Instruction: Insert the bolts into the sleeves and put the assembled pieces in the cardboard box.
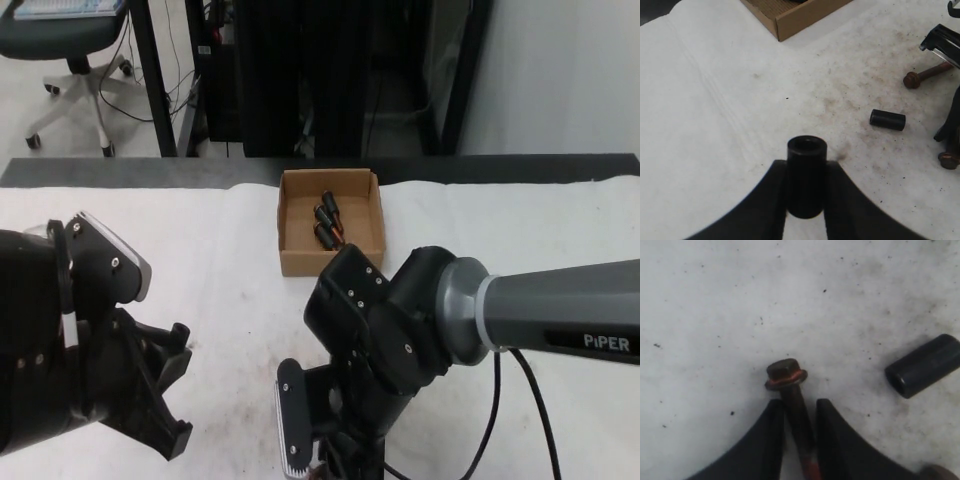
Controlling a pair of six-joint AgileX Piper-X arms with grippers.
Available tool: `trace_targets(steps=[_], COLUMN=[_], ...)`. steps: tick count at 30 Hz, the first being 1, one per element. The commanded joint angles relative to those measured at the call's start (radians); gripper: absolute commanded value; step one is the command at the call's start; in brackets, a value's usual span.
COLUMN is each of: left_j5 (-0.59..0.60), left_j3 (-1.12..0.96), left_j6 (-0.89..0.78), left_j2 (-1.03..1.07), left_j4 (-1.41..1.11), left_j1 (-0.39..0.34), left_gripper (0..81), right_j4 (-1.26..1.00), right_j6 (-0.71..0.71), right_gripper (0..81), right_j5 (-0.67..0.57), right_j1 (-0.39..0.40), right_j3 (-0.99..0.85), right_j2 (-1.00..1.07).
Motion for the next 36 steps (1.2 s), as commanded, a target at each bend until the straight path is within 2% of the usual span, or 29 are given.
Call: trace_targets(steps=[1,7,13,17,19,23,25,28,32,36], left_j5=[-0.01,-0.01,-0.01,-0.01,-0.01,-0.01,-0.01,-0.01,-0.01,-0.01], left_j3=[-0.011,-0.011,-0.011,-0.011,-0.011,-0.011,-0.011,-0.011,-0.011,-0.011], left_j6=[-0.009,-0.009,-0.009,-0.009,-0.009,-0.009,-0.009,-0.009,-0.009,-0.009], left_j2=[-0.012,-0.012,-0.012,-0.012,-0.012,-0.012,-0.012,-0.012,-0.012,-0.012], left_j4=[-0.005,-0.005,-0.005,-0.005,-0.005,-0.005,-0.005,-0.005,-0.005,-0.005], left_j1=[0.002,0.002,0.002,0.002,0.002,0.002,0.002,0.002,0.002,0.002], left_gripper=[0.3,0.3,0.3,0.3,0.3,0.3,0.3,0.3,0.3,0.3], right_j4=[0.007,0.026,0.116,0.132,0.127,0.127,0.127,0.127,0.126,0.11], right_j6=[0.031,0.311,0.412,0.409,0.401,0.36,0.354,0.354,0.334,0.321], right_gripper=[1.2,0.9,0.9,0.0,5.3,23.9,30.7,30.2,24.9,24.6], right_j5=[0.043,0.14,0.139,0.144,0.144,0.144,0.144,0.144,0.144,0.144], right_j1=[-0.003,-0.001,-0.001,-0.001,-0.001,-0.001,-0.001,-0.001,-0.001,-0.001], right_j3=[-0.004,-0.007,-0.047,-0.082,-0.094,-0.1,-0.1,-0.1,-0.1,-0.1], right_j2=[0.003,-0.007,-0.021,-0.021,-0.021,-0.021,-0.021,-0.019,-0.013,0.008])
